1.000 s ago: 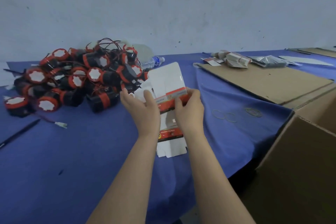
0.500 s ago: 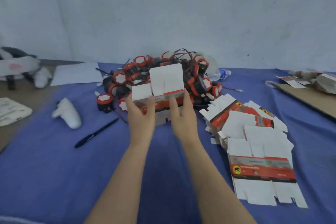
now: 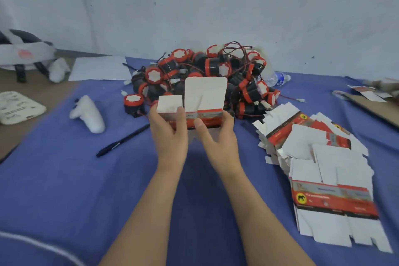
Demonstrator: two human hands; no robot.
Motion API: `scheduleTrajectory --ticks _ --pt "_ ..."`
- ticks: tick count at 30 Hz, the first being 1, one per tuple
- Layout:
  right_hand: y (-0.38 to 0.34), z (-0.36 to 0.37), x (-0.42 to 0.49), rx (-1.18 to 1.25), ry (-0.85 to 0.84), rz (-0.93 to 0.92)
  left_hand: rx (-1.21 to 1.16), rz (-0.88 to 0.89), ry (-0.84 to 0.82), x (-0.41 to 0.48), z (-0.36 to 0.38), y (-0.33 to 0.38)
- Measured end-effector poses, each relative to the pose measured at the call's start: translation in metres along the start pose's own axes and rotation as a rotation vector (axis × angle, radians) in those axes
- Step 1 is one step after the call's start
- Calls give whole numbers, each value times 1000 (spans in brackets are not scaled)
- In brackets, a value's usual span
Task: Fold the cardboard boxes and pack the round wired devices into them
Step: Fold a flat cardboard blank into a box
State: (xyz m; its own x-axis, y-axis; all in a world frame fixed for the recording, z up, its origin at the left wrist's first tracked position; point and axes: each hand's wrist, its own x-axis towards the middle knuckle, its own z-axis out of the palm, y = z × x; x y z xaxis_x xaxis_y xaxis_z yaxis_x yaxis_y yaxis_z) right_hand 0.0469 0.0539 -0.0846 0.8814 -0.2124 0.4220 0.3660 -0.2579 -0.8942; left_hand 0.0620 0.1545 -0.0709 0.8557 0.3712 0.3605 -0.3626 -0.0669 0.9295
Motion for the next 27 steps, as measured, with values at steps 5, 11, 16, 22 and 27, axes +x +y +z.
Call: scheduleTrajectory --ticks 5,11,16,22,27 --pt "-2 3 -3 28 24 -22 -19 -47 51 -1 0 -2" --pt "-1 2 -2 90 37 14 -54 -90 65 -4 2 0" --pt "2 0 1 105 89 74 18 -32 16 -6 3 0" --pt "-2 -2 4 121 143 133 64 41 -23 -12 5 1" --pt "-5 -3 4 155 182 159 59 38 -30 -13 7 0"
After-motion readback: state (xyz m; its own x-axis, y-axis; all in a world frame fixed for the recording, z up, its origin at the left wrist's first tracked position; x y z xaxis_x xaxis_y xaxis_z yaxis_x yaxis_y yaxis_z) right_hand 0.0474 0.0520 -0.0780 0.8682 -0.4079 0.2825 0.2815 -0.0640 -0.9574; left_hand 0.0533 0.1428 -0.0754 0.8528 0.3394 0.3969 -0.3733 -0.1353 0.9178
